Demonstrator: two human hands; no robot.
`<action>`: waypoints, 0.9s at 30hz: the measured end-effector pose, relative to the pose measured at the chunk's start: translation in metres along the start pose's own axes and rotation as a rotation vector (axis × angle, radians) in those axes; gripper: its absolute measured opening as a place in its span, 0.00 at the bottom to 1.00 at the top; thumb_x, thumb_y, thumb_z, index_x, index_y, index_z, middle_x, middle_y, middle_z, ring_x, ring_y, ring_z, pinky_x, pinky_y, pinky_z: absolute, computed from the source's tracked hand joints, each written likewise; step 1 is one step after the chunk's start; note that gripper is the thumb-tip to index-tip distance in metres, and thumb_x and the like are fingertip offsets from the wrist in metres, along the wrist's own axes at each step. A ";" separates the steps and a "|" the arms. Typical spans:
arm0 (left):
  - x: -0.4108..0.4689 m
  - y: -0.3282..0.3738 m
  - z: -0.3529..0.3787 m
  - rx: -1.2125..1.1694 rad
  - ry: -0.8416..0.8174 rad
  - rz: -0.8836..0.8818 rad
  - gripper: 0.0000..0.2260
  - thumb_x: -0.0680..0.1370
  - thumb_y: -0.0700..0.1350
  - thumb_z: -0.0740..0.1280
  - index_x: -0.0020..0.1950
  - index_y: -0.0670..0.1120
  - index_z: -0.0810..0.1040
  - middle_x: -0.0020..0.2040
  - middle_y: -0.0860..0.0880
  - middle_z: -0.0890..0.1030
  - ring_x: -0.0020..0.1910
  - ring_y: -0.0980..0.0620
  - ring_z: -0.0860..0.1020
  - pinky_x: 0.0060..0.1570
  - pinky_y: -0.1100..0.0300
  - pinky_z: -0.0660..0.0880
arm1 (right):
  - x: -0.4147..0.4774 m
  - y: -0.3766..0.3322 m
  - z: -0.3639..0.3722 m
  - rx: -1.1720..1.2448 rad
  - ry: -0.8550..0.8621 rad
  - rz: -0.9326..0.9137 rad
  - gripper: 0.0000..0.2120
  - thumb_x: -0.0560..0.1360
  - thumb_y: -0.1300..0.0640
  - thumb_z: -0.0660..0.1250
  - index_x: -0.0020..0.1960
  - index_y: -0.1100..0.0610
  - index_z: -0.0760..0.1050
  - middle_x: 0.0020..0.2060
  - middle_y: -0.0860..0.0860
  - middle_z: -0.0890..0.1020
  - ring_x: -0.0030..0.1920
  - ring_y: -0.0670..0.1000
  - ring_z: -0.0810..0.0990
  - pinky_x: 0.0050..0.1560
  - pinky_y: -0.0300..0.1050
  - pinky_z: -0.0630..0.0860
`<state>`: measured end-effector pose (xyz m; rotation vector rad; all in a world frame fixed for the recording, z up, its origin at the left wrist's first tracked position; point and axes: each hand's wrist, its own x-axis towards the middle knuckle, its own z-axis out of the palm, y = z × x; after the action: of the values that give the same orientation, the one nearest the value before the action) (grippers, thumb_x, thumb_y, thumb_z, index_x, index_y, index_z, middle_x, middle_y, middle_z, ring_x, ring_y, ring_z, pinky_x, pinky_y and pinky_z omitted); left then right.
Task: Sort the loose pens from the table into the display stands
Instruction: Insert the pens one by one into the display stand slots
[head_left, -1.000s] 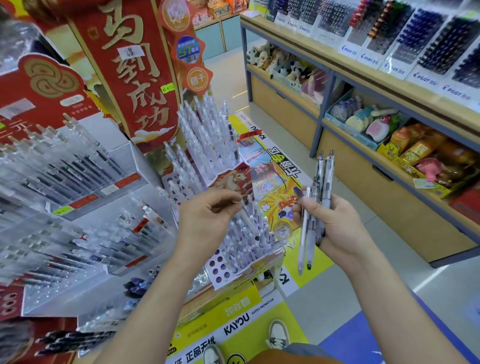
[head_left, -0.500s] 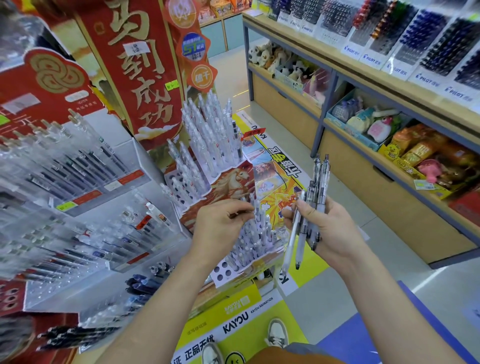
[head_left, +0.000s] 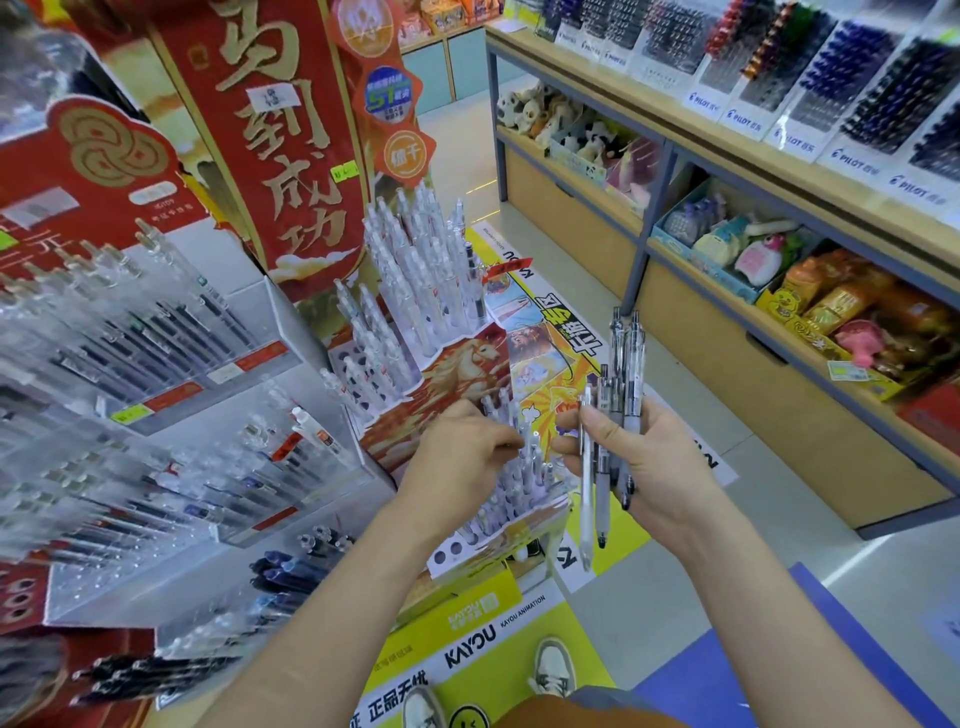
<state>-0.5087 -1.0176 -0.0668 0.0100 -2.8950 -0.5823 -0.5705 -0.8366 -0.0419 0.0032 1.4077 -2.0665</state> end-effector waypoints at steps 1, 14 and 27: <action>0.002 0.003 -0.001 -0.002 -0.032 -0.063 0.04 0.74 0.43 0.71 0.47 0.46 0.85 0.40 0.49 0.83 0.45 0.46 0.73 0.44 0.56 0.72 | 0.000 0.000 0.000 0.007 0.001 0.001 0.04 0.77 0.65 0.65 0.51 0.60 0.75 0.41 0.58 0.84 0.38 0.55 0.84 0.37 0.43 0.80; 0.001 0.038 -0.035 -0.742 0.020 -0.388 0.08 0.79 0.44 0.67 0.56 0.48 0.82 0.44 0.53 0.83 0.42 0.58 0.80 0.45 0.63 0.76 | -0.006 0.003 0.019 0.101 -0.050 0.032 0.13 0.67 0.61 0.70 0.51 0.59 0.77 0.36 0.55 0.83 0.35 0.54 0.83 0.36 0.45 0.80; -0.025 0.032 -0.081 -1.131 0.227 -0.557 0.10 0.66 0.43 0.75 0.45 0.43 0.79 0.37 0.44 0.82 0.35 0.49 0.80 0.34 0.56 0.76 | -0.011 0.011 0.047 -0.121 -0.074 -0.003 0.08 0.76 0.60 0.68 0.53 0.61 0.78 0.36 0.51 0.83 0.36 0.50 0.82 0.35 0.44 0.77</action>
<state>-0.4682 -1.0184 0.0145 0.6613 -1.9418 -2.0237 -0.5401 -0.8734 -0.0268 -0.1245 1.4857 -1.9603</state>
